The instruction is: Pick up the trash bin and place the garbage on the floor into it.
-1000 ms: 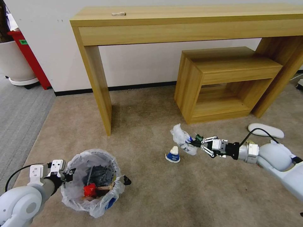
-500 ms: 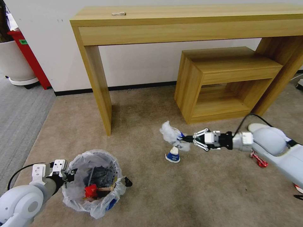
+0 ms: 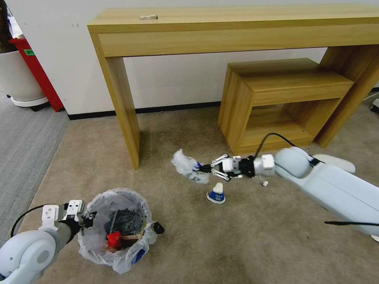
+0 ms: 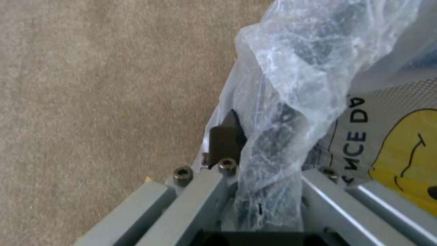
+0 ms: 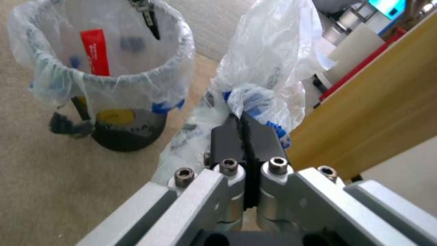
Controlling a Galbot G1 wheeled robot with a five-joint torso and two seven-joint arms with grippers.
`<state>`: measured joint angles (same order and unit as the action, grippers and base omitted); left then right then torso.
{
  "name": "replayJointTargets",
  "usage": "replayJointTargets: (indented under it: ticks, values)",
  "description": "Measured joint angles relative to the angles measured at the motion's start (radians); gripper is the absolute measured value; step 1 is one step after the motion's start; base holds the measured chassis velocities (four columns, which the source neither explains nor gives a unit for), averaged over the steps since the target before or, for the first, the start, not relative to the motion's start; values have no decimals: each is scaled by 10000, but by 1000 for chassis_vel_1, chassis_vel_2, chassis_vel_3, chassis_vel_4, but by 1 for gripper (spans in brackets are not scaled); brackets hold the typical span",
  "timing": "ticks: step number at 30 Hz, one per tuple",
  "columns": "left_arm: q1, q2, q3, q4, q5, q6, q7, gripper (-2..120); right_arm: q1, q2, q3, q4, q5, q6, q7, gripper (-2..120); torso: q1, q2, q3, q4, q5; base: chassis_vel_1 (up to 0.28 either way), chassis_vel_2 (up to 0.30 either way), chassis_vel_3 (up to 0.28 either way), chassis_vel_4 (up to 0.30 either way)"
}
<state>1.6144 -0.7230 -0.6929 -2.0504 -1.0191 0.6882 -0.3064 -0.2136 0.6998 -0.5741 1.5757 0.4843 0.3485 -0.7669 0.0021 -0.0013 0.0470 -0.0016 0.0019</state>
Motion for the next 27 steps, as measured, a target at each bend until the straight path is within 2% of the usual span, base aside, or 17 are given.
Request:
replayJointTargets:
  ticks: [14, 21, 27]
  values:
    - [-224, -400, 104, 150, 99, -33, 42, 0, 61, 1082, -550, -601, -20, 63, 33, 0, 0, 0, -2, -1, 4, 0, 0, 0, 0]
    - [-192, -1072, -114, 178, 265, -53, 68, 0, -192, 1780, -667, -901, -54, 87, 178, 0, 0, 0, -2, 1, 2, 0, 0, 0, 0]
    - [-215, -1232, -132, 300, 404, -85, 129, 0, -428, 1899, -677, -953, -23, 128, 326, 0, -1, 0, -2, -1, 5, 0, 0, 0, 0]
